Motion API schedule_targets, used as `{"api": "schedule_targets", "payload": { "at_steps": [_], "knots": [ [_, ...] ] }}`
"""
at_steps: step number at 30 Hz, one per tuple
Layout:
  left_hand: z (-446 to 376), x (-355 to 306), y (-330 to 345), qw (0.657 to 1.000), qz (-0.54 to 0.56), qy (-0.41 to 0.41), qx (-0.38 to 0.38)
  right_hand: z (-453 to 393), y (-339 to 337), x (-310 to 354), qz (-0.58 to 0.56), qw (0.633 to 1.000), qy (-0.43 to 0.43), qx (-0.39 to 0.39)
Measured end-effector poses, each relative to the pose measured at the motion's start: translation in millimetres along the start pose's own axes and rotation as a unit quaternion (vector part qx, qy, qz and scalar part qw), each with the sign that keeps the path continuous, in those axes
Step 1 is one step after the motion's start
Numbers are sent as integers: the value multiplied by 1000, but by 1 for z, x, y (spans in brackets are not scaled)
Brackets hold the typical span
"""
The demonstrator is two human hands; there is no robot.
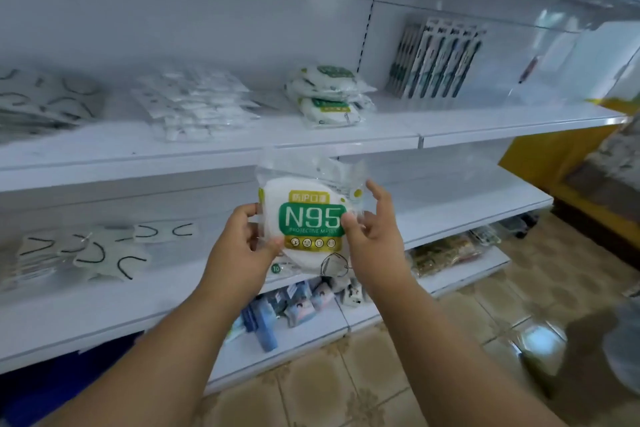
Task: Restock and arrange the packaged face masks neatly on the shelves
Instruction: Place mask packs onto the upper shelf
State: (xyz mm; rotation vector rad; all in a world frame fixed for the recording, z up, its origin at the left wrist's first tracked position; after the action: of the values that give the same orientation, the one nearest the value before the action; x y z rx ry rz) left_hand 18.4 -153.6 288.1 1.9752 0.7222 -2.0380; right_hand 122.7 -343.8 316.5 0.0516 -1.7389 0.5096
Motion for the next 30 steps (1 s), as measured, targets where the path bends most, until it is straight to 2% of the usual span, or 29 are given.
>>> {"api": "schedule_targets", "payload": {
  "at_steps": [4, 9, 13, 19, 26, 30],
  "knots": [
    [-50, -29, 38, 999, 13, 12, -45, -59, -47, 6, 9, 1000, -27, -11],
    [-127, -60, 37, 994, -6, 34, -100, -141, -39, 18, -8, 998, -55, 11],
    [-192, -93, 45, 989, -74, 67, -106, -206, -48, 24, -19, 997, -61, -34],
    [-264, -137, 88, 971, -184, 110, -111, -295, -92, 37, 71, 992, -84, -53],
    [-331, -108, 102, 942, -286, 27, -173, -385, -65, 0, 164, 981, -105, 25],
    [-349, -102, 102, 932, -286, -10, -222, -416, -57, 0, 245, 957, -150, 32]
  ]
}}
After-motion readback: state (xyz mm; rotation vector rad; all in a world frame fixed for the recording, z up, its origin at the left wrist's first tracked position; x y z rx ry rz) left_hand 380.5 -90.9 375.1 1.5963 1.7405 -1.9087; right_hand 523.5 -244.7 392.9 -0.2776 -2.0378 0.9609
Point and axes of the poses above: each hand's wrist, its own z-axis away from the middle knuckle, its own y-axis out of the palm, x = y × z, the point moved 10 cm from there along -z, towards the middle knuckle, and after that the axes turned 4 degrees about x, right-handed, at the moved point
